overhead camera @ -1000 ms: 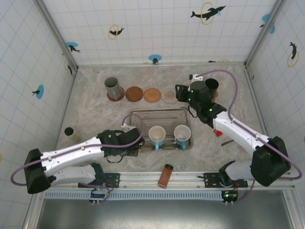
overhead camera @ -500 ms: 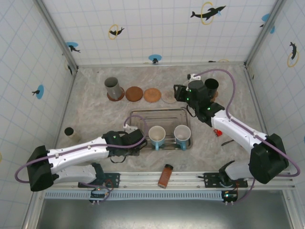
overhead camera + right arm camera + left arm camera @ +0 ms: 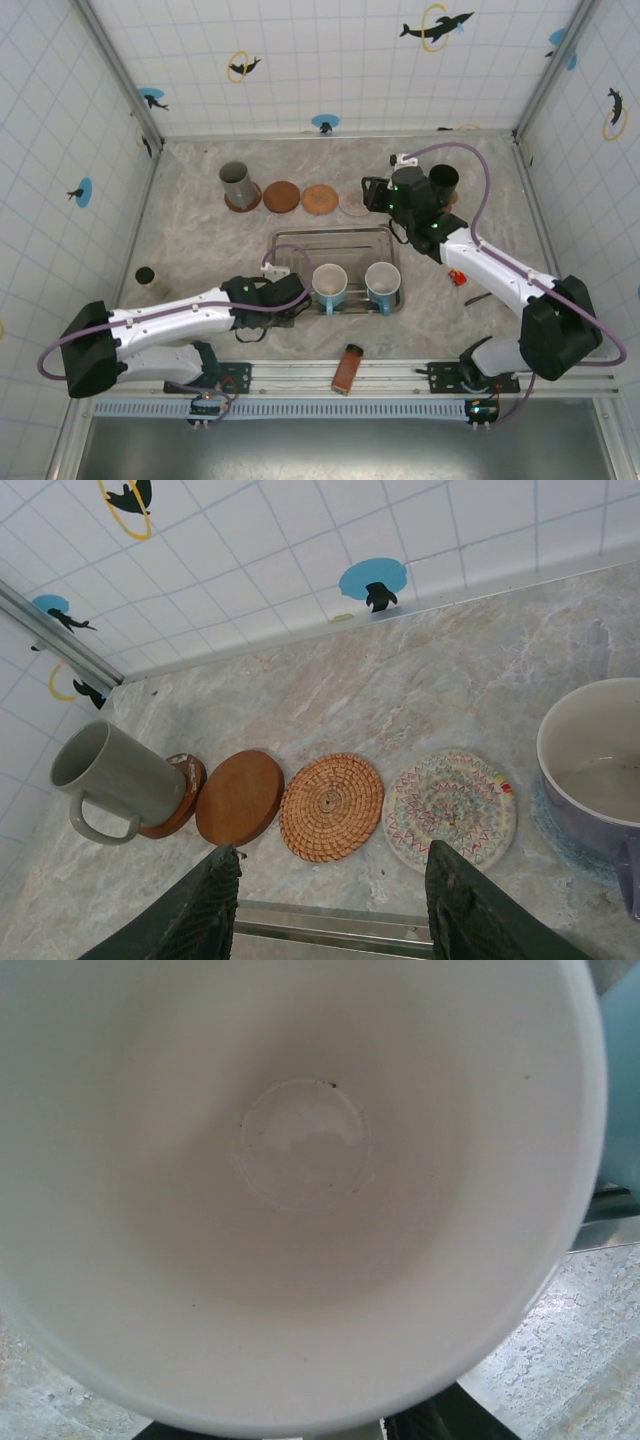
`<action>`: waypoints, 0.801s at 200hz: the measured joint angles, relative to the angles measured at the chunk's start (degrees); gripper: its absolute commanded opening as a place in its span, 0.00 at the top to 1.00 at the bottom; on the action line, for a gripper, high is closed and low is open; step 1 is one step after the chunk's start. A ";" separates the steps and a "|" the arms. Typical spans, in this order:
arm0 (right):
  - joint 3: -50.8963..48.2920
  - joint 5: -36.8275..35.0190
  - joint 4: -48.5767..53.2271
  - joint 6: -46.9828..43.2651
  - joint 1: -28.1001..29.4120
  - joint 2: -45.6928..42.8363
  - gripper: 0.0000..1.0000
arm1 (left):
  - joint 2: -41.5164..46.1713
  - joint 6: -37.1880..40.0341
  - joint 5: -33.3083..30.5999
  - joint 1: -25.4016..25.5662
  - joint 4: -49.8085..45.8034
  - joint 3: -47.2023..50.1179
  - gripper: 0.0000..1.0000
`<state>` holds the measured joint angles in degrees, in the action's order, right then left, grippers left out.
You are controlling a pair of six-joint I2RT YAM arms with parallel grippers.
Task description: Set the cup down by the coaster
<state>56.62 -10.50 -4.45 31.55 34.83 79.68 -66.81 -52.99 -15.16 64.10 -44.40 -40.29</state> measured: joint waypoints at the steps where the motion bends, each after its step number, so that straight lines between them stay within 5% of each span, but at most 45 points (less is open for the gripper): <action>1: 0.00 0.00 0.00 -0.02 -0.02 0.02 0.48 | 0.00 -0.02 0.00 0.00 0.02 0.04 0.71; 160: 1.03 0.50 0.04 -0.02 0.04 1.90 0.49 | -0.79 -0.44 -0.79 0.00 0.02 -0.15 1.00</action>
<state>57.65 -10.00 -4.40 31.53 34.87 81.58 -67.59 -53.43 -15.94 64.10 -44.38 -40.45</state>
